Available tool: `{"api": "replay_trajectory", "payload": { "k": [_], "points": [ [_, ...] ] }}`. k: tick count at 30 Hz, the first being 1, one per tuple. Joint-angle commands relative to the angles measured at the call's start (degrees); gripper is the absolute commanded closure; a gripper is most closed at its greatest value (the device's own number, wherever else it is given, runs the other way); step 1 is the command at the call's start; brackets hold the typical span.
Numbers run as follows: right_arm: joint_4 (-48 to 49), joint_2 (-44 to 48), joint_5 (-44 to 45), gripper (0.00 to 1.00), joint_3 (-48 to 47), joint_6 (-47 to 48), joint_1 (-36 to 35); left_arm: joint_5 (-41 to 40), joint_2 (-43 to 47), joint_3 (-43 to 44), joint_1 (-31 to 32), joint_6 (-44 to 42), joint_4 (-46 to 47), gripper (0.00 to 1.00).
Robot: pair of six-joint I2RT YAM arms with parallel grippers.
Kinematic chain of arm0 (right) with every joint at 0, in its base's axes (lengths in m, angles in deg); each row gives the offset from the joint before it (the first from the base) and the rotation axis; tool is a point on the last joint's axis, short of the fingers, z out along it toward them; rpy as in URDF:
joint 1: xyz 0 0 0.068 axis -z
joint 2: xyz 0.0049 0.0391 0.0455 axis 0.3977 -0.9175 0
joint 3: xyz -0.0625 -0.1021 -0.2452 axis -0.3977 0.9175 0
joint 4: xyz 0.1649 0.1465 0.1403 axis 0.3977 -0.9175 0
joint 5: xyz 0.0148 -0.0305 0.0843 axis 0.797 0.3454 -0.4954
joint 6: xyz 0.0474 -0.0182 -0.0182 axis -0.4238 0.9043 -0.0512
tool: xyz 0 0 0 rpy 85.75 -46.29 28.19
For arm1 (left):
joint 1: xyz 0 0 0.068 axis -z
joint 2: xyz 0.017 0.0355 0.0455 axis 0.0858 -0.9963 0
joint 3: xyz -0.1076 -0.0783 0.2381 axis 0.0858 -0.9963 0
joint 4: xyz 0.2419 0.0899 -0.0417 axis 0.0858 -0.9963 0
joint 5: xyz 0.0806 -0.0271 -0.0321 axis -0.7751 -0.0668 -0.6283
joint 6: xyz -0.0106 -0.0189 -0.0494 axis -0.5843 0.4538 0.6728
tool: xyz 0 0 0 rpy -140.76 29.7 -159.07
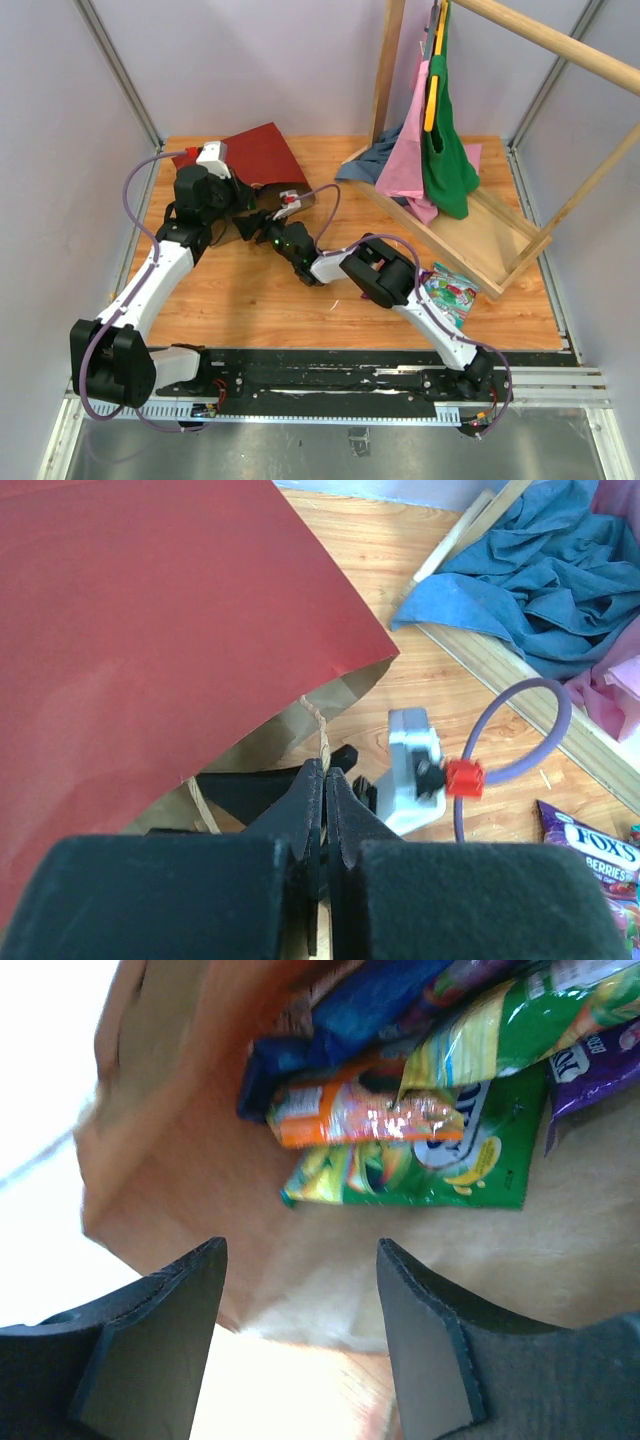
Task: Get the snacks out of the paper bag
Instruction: Take out the snack from the paper bag.
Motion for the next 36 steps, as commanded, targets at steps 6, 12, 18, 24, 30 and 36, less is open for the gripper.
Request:
{"api": "replay_trajectory", "payload": {
  "k": [6, 12, 18, 24, 30, 36],
  "points": [
    [-0.8, -0.4, 8.7, 0.35, -4.2, -28.9, 2.7, 0.9, 2.6, 1.6, 0.2, 0.3, 2.1, 0.99],
    [-9.4, -1.1, 11.1, 0.33, -7.4, -37.7, 2.9, 1.4, 3.1, 1.9, 0.2, 0.3, 1.5, 0.99],
    [-15.7, -0.5, 14.6, 0.34, -8.3, -41.5, 2.9, 1.7, 2.9, 2.0, 0.2, 0.4, 1.4, 0.99],
    [-23.5, -1.5, 16.4, 0.40, -11.1, -43.3, 3.2, 2.0, 3.1, 2.1, 0.2, 0.3, 1.4, 0.99],
    [-24.6, -5.3, 16.4, 0.42, -17.3, -42.8, 3.4, 2.2, 3.2, 2.1, 0.2, 0.2, 1.3, 1.00],
    [-28.7, -8.8, 16.2, 0.42, -23.1, -44.3, 3.7, 1.9, 3.1, 2.0, 0.2, 0.0, 1.3, 0.99]
  ]
}}
